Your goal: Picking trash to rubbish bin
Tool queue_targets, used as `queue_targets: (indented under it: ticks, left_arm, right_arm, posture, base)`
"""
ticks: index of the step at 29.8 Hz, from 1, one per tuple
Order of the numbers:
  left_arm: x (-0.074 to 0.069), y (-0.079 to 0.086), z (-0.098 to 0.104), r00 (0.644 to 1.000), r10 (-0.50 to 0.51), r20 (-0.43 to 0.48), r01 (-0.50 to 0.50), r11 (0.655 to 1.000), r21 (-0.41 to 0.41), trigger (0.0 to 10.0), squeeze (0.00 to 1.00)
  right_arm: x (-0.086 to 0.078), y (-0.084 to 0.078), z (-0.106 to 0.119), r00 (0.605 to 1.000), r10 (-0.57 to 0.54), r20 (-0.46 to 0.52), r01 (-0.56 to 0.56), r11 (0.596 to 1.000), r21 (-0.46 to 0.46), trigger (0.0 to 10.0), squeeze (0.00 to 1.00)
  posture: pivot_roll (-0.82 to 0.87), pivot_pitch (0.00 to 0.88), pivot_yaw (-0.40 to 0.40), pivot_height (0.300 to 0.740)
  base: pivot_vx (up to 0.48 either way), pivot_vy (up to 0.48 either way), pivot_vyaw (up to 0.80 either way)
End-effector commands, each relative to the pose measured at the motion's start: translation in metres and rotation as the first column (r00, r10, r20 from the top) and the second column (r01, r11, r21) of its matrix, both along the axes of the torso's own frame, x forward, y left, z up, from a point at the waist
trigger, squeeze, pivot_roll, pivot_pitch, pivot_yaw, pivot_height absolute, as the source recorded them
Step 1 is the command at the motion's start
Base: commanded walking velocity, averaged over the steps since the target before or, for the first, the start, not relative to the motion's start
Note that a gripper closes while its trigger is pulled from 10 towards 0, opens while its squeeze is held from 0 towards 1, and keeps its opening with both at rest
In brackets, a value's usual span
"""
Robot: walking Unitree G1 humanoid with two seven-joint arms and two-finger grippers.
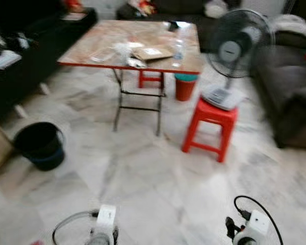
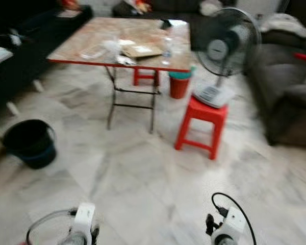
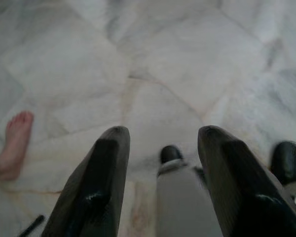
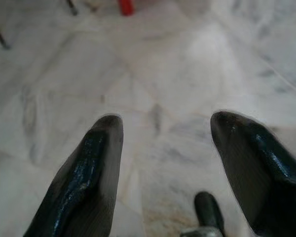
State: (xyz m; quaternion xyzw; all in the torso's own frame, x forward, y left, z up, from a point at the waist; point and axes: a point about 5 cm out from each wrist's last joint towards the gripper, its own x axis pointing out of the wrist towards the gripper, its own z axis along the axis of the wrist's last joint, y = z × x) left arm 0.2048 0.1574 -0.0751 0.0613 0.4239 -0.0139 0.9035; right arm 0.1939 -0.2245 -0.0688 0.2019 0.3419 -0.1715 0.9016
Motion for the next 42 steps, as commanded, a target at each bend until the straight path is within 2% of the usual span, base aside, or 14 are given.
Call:
queue_targets:
  ticks: [1, 7, 15, 28, 31, 33, 34, 35, 36, 37, 39, 40, 41, 42]
  left_arm:
    - [-0.001, -0.001, -0.001, 1.0, 0.009, -0.013, -0.009, 1.0, -0.003, 10.0, 0.0]
    - [-0.001, 0.0, -0.001, 1.0, 0.011, -0.016, -0.011, 1.0, -0.003, 10.0, 0.0]
    - [-0.003, 0.001, -0.002, 1.0, 0.013, -0.023, -0.013, 1.0, -0.002, 10.0, 0.0]
    - [-0.002, 0.001, -0.002, 1.0, 0.013, -0.021, -0.013, 1.0, -0.004, 10.0, 0.0]
    - [-0.003, 0.001, -0.002, 1.0, 0.012, -0.026, -0.012, 1.0, -0.004, 10.0, 0.0]
    - [-0.004, 0.001, -0.002, 1.0, 0.012, -0.027, -0.013, 1.0, -0.005, 10.0, 0.0]
    - [-0.004, 0.001, -0.002, 1.0, 0.011, -0.028, -0.012, 1.0, -0.005, 10.0, 0.0]
    - [-0.004, 0.001, -0.002, 1.0, 0.011, -0.029, -0.011, 1.0, -0.006, 10.0, 0.0]
    - [-0.004, 0.0, -0.002, 1.0, 0.01, -0.029, -0.01, 1.0, -0.006, 10.0, 0.0]
    - [-0.004, 0.0, -0.002, 1.0, 0.01, -0.03, -0.01, 1.0, -0.006, 10.0, 0.0]
    - [-0.004, 0.0, -0.002, 1.0, 0.009, -0.03, -0.01, 1.0, -0.006, 10.0, 0.0]
    - [-0.004, 0.0, -0.002, 1.0, 0.009, -0.03, -0.01, 1.0, -0.007, 10.0, 0.0]
    - [-0.004, 0.0, -0.002, 1.0, 0.01, -0.03, -0.01, 1.0, -0.007, 10.0, 0.0]
    - [-0.003, -0.001, -0.002, 1.0, 0.011, -0.029, -0.012, 1.0, -0.01, 10.0, 0.0]
  right_arm:
    - [-0.003, -0.001, -0.001, 1.0, -0.016, -0.008, 0.016, 1.0, 0.005, 10.0, 0.0]
    - [-0.003, -0.001, -0.001, 1.0, 0.006, -0.011, -0.006, 1.0, -0.004, 10.0, 0.0]
    - [-0.002, 0.0, -0.001, 1.0, 0.008, -0.012, -0.008, 1.0, -0.007, 10.0, 0.0]
    - [-0.002, 0.001, -0.001, 1.0, 0.009, -0.013, -0.009, 1.0, -0.003, 10.0, 0.0]
    - [-0.001, -0.002, 0.0, 0.999, 0.023, -0.022, -0.024, 0.999, -0.048, 10.0, 0.0]
    - [0.0, -0.006, 0.001, 0.99, 0.121, -0.078, -0.134, 0.973, -0.187, 10.0, 0.0]
    - [-0.002, -0.007, 0.0, 0.954, 0.24, -0.177, -0.286, 0.906, -0.311, 10.0, 0.0]
    - [-0.003, -0.007, -0.001, 0.934, 0.282, -0.219, -0.345, 0.872, -0.348, 10.0, 0.0]
    - [-0.006, -0.008, -0.003, 0.895, 0.338, -0.293, -0.435, 0.808, -0.398, 10.0, 0.0]
    - [-0.008, -0.009, -0.004, 0.876, 0.356, -0.326, -0.471, 0.778, -0.416, 10.0, 0.0]
    - [-0.009, -0.009, -0.004, 0.86, 0.368, -0.354, -0.499, 0.753, -0.429, 10.0, 0.0]
    - [-0.009, -0.009, -0.004, 0.86, 0.368, -0.354, -0.499, 0.753, -0.429, 10.0, 0.0]
    - [-0.01, -0.009, -0.005, 0.858, 0.37, -0.356, -0.501, 0.755, -0.423, 10.0, 0.0]
    - [-0.013, -0.007, -0.007, 0.868, 0.359, -0.344, -0.48, 0.785, -0.392, 10.0, 0.0]
  posture:
    - [-0.13, 0.034, -0.007, 0.74]
    - [-0.13, 0.034, -0.007, 0.74]
    - [-0.13, 0.037, -0.007, 0.74]
    - [-0.12, 0.034, -0.006, 0.74]
    - [-0.12, 0.032, -0.005, 0.74]
    - [-0.12, 0.032, -0.006, 0.74]
    - [-0.12, 0.031, -0.005, 0.74]
    - [-0.12, 0.031, -0.005, 0.74]
    - [-0.12, 0.03, -0.006, 0.74]
    - [-0.12, 0.03, -0.006, 0.74]
    - [-0.12, 0.03, -0.006, 0.74]
    - [-0.12, 0.03, -0.006, 0.74]
    - [-0.12, 0.031, -0.007, 0.74]
    - [-0.12, 0.03, -0.009, 0.74]
  base:
    - [0.398, 0.0, 0.0]
    - [0.399, 0.0, 0.07]
    - [0.397, 0.0, 0.76]
    - [0.398, 0.0, 0.0]
    - [0.395, 0.0, 0.0]
    - [0.394, 0.0, 0.0]
    - [0.394, 0.0, 0.0]
    - [0.394, 0.0, 0.0]
    - [0.39, 0.0, 0.0]
    - [0.39, 0.0, 0.0]
    - [0.39, 0.0, 0.0]
    - [0.39, 0.0, 0.0]
    - [0.386, 0.0, 0.0]
    - [0.39, 0.0, 0.0]
